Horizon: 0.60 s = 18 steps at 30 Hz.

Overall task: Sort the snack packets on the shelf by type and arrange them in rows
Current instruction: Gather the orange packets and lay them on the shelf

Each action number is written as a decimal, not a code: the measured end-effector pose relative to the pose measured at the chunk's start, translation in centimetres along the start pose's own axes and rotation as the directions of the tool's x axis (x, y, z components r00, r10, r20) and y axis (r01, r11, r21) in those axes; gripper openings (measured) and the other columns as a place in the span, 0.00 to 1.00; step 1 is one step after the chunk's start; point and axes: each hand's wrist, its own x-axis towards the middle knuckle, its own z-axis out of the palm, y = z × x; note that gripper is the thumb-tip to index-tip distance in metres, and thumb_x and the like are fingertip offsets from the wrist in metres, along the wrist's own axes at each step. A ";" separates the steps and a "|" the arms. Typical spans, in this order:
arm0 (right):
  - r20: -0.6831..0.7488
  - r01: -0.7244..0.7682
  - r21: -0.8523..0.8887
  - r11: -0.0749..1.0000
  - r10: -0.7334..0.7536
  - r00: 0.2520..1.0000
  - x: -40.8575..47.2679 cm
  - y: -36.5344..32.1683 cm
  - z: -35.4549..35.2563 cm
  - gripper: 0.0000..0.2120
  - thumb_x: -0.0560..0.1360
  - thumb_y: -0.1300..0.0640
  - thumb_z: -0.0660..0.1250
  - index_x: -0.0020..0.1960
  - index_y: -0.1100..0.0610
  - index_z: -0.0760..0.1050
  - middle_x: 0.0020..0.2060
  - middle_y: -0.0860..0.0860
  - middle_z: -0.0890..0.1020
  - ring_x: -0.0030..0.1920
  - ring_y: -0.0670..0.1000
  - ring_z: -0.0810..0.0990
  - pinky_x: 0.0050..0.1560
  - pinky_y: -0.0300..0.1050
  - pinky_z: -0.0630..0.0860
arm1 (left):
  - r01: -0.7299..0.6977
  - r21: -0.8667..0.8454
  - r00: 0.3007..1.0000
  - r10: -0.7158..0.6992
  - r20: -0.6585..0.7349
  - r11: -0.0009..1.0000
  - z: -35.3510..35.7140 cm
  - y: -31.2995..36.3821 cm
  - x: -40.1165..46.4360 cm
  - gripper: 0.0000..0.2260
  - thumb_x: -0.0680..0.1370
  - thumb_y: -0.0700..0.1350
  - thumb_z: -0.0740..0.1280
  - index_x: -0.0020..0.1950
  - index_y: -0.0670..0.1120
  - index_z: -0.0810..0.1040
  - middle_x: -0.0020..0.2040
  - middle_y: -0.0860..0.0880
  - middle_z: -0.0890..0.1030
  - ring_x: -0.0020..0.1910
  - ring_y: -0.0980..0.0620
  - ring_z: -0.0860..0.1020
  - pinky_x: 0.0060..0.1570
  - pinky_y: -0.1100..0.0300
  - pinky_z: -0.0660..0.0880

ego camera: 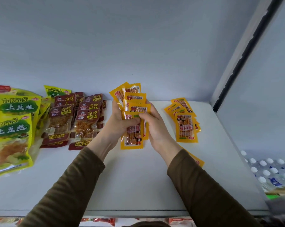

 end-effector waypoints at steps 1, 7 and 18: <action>0.002 0.012 0.018 1.000 -0.012 1.000 0.1 -0.1 0.1 0.21 0.80 0.56 0.66 0.71 0.44 0.73 0.59 0.47 0.84 0.59 0.47 0.83 0.55 0.45 0.80 | -0.003 0.004 1.000 0.003 -0.002 1.000 -0.1 0.0 -0.2 0.36 0.74 0.26 0.73 0.73 0.52 0.64 0.60 0.43 0.82 0.58 0.44 0.84 0.56 0.46 0.83; -0.070 -0.004 0.092 0.996 0.010 0.997 0.6 -1.7 1.1 0.20 0.78 0.47 0.71 0.66 0.55 0.76 0.55 0.53 0.86 0.56 0.52 0.85 0.54 0.52 0.82 | 0.048 -0.007 0.997 -0.047 0.065 0.999 -0.7 -0.1 -0.9 0.36 0.73 0.27 0.73 0.75 0.51 0.65 0.62 0.44 0.83 0.60 0.43 0.83 0.57 0.46 0.82; -0.071 -0.026 0.261 0.965 0.046 0.996 1.7 -4.2 1.5 0.14 0.81 0.51 0.68 0.62 0.57 0.81 0.54 0.57 0.86 0.51 0.57 0.87 0.47 0.54 0.85 | 0.077 -0.060 0.992 -0.070 0.107 0.995 -2.0 -0.1 -1.6 0.39 0.72 0.35 0.76 0.76 0.57 0.63 0.62 0.45 0.83 0.60 0.43 0.84 0.59 0.44 0.81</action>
